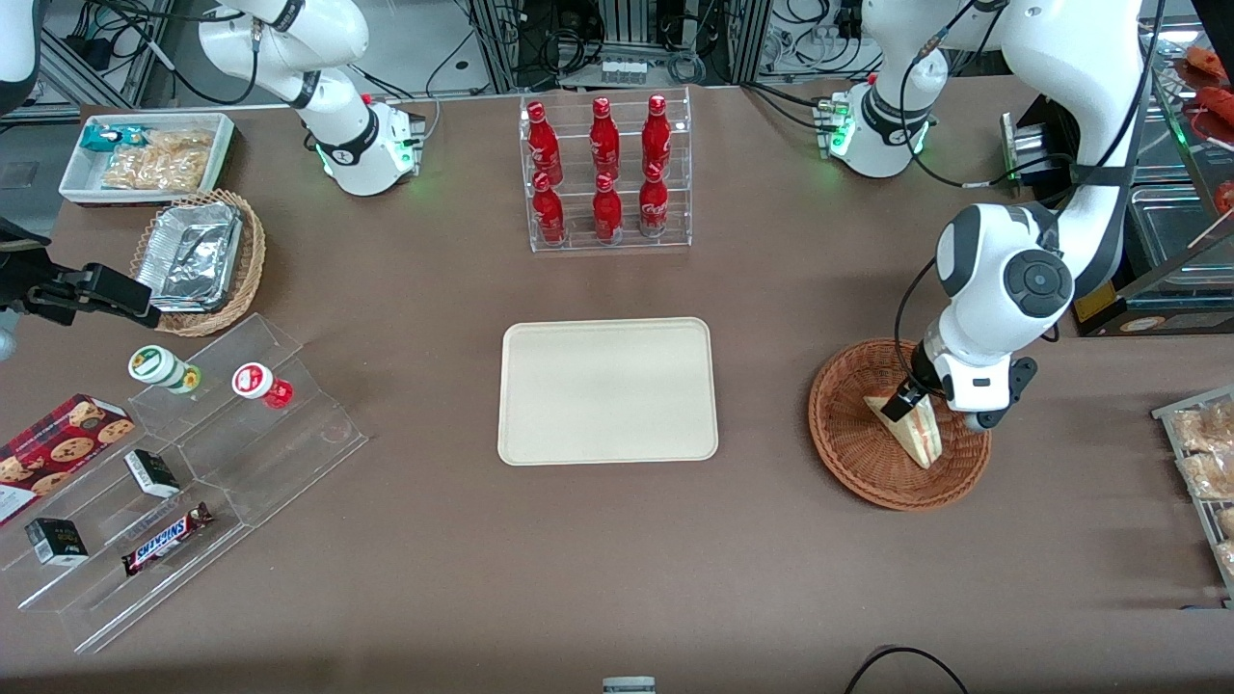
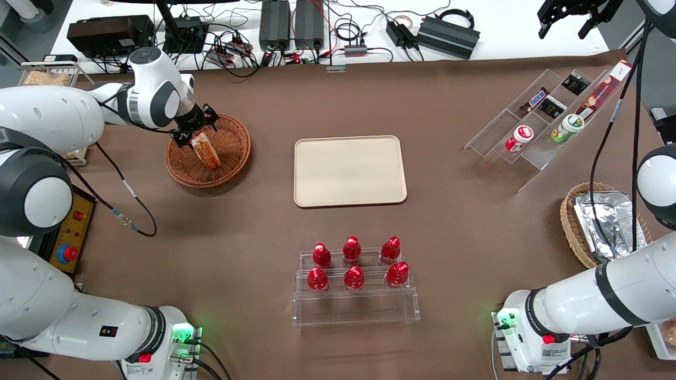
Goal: Place sandwich from basket to tray
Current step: 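Close the left gripper on the sandwich's wrapped end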
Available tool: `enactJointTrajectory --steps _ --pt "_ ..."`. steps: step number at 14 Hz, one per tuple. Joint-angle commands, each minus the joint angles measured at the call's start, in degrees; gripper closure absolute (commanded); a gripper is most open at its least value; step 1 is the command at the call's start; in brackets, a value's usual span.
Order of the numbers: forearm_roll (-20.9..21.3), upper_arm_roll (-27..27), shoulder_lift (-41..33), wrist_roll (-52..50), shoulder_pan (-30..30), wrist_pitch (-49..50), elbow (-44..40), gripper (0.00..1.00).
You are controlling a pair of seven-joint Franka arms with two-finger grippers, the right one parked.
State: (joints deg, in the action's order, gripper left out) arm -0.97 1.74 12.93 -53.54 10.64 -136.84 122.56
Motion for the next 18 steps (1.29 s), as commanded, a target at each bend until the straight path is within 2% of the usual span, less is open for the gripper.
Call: enactJointTrajectory --steps 1,7,8,9,10,11,12,13,15,18 --pt "1.1 0.5 0.3 1.5 0.0 0.3 -0.7 0.00" --pt "1.0 0.6 5.3 2.9 -1.1 -0.3 -2.7 0.01" --pt "0.9 0.7 6.7 2.8 -1.1 -0.3 -3.6 0.12" --pt "0.8 0.6 7.2 2.2 -1.0 -0.3 -4.0 0.33" --pt "0.8 0.7 6.8 2.1 -1.0 -0.2 -3.9 0.61" --pt "0.8 0.7 6.8 2.0 -1.0 0.0 -3.9 0.83" --pt "0.8 0.7 6.8 2.0 -1.0 0.0 -4.0 0.89" --pt "0.8 0.6 6.3 1.9 -1.0 0.2 -4.1 0.92" --pt "0.9 0.6 4.3 2.4 -1.0 2.5 -5.2 0.93" --pt "1.0 0.2 3.6 8.3 -0.1 16.5 -12.0 0.93"
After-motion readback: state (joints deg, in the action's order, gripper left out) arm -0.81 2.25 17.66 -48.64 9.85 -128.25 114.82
